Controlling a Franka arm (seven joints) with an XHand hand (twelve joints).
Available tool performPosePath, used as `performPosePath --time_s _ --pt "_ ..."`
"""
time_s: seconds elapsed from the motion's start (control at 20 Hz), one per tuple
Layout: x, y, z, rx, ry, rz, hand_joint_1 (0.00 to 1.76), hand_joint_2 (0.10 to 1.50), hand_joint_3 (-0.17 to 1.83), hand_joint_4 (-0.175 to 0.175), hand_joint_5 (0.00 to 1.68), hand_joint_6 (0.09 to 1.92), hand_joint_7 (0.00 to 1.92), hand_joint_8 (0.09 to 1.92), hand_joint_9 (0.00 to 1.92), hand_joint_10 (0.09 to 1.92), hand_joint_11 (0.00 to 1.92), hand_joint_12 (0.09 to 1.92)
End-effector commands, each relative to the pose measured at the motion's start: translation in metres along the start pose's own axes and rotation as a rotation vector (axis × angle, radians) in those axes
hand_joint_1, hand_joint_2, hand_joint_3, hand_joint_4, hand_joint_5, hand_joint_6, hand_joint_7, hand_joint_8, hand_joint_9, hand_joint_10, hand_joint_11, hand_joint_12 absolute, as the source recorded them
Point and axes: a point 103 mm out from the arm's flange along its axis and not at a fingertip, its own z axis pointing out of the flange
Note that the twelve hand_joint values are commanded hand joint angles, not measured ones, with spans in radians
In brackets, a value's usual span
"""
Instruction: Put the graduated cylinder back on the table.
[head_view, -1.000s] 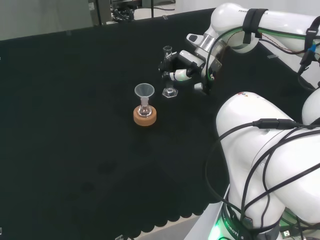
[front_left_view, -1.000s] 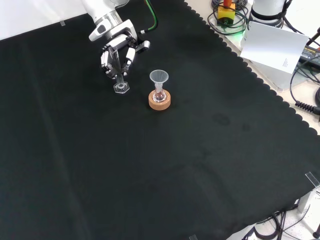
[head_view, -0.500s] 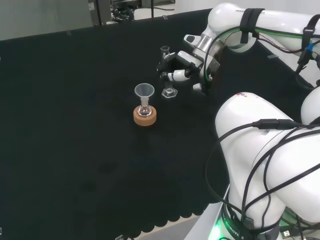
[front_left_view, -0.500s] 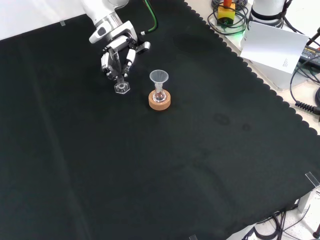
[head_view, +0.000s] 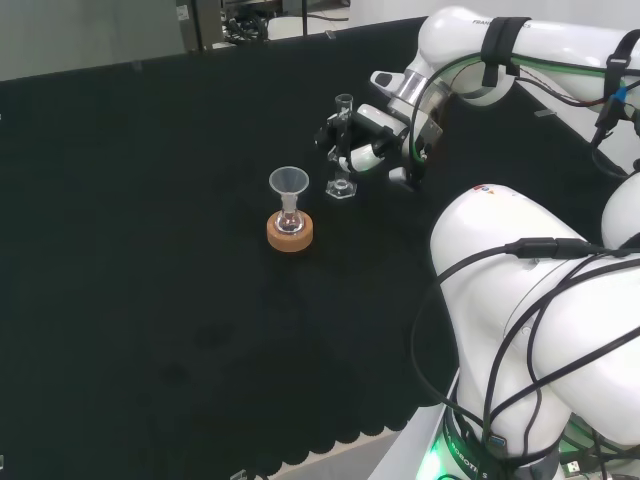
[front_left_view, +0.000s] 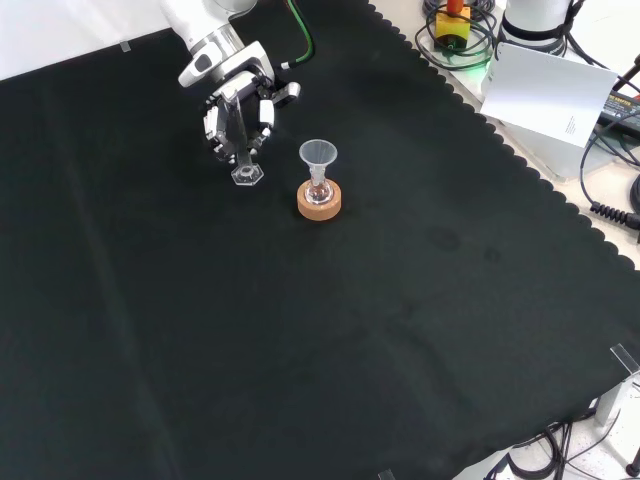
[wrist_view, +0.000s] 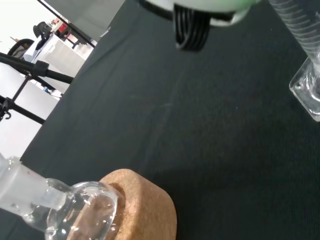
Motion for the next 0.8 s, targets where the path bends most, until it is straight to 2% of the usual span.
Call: performPosePath --time_s 0.05,0.45,0.65,0.8 --pt "-0.001 -0.001 -0.001 0.001 0.012 0.002 1.21 0.65 0.71 -0.076 0.72 0.76 0.74 0.65 1.12 0.29 0.98 0.93" --pt "-0.002 -0.001 -0.002 -0.008 0.002 0.008 1.13 0.59 0.69 -0.061 0.63 0.72 0.69 0.64 1.07 0.25 0.84 1.04" --pt "0.002 0.0 -0.008 -0.021 -0.011 0.016 1.02 0.56 0.64 -0.053 0.44 0.63 0.59 0.64 0.94 0.24 0.62 1.18" --pt "0.005 -0.003 -0.017 -0.02 -0.018 0.012 0.94 0.56 0.58 -0.057 0.39 0.51 0.5 0.68 0.8 0.37 0.47 1.27"
